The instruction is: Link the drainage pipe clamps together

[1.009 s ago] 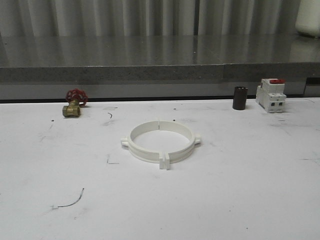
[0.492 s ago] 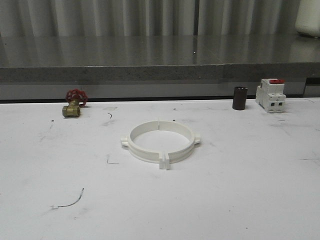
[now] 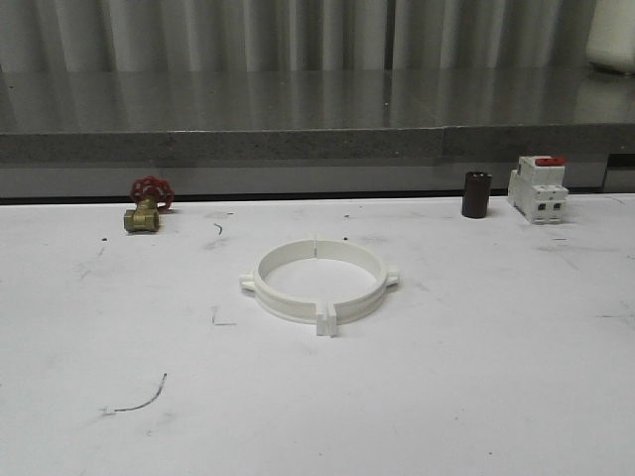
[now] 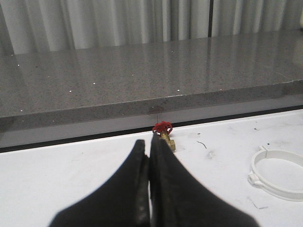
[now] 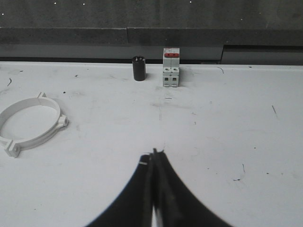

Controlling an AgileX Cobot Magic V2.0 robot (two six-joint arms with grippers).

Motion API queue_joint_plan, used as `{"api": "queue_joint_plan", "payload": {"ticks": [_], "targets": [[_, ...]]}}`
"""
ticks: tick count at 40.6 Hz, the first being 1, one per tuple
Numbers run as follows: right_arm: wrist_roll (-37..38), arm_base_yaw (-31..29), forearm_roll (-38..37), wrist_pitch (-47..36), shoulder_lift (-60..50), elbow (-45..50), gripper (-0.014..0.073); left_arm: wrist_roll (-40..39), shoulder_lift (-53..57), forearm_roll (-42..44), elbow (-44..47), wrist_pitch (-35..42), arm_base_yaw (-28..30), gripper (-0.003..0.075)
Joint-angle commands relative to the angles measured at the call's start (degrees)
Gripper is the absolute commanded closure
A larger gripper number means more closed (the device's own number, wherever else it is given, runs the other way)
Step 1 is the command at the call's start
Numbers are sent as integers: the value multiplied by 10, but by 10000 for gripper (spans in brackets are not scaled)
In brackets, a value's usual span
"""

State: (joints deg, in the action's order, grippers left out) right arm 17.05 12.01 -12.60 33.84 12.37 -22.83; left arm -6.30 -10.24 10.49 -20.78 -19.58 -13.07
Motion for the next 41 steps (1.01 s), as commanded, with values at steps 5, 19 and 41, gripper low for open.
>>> {"api": "queue_joint_plan", "payload": {"ticks": [5, 19, 41], "targets": [[-7, -2, -14, -47, 5, -14, 710, -1, -5, 2, -16, 45, 1, 741], [-7, -2, -14, -47, 5, -14, 710, -1, -5, 2, -16, 45, 1, 741], [-7, -2, -14, -47, 5, -14, 710, 94, 39, -75, 41, 55, 2, 741]]}}
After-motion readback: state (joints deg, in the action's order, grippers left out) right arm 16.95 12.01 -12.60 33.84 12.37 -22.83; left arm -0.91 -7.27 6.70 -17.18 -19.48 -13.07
